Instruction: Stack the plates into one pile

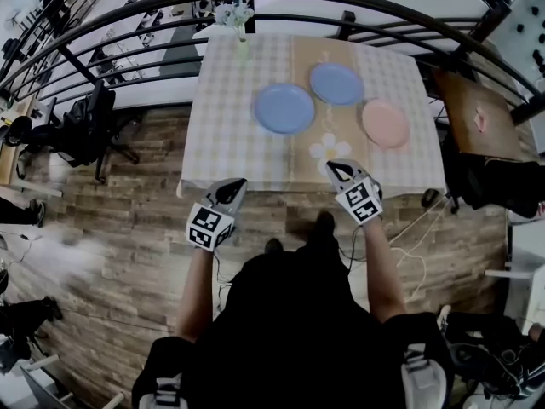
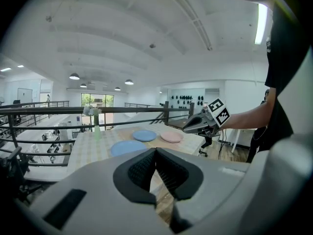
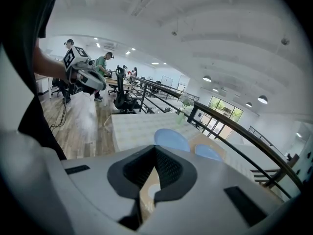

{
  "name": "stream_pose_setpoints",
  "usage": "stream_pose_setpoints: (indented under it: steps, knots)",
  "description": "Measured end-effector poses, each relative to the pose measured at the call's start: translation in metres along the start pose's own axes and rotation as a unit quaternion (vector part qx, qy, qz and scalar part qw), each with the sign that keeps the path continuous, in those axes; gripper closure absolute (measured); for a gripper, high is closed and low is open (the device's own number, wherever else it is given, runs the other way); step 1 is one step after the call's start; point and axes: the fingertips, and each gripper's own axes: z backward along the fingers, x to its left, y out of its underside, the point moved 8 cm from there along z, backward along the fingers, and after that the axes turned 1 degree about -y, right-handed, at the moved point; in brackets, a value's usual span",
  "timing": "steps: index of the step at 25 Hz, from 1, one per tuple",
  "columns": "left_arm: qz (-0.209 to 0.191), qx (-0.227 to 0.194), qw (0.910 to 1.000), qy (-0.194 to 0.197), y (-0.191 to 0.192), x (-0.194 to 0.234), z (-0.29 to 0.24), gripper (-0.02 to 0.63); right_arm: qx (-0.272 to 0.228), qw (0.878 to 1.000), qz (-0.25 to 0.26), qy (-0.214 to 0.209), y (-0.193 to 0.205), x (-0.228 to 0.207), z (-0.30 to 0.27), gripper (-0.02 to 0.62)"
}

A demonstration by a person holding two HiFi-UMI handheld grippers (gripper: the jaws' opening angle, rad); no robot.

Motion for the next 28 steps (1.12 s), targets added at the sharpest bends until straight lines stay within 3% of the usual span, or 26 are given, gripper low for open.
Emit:
stream_pose_setpoints:
  steps: [16,28]
  knots:
    - [0.006,-0.004,0.9995,-0.029,-0.006,0.006,-0.004,0.604,0.000,0.999,0.035,-0.029,-0.001,-0.011,-0.022,0.597]
    - [0.016,-0.008,0.9989,-0.044,-0.023,-0.003,-0.041,0.604,0.008,0.997,0.057,-0.054,0.015,-0.056,-0.030,0.597]
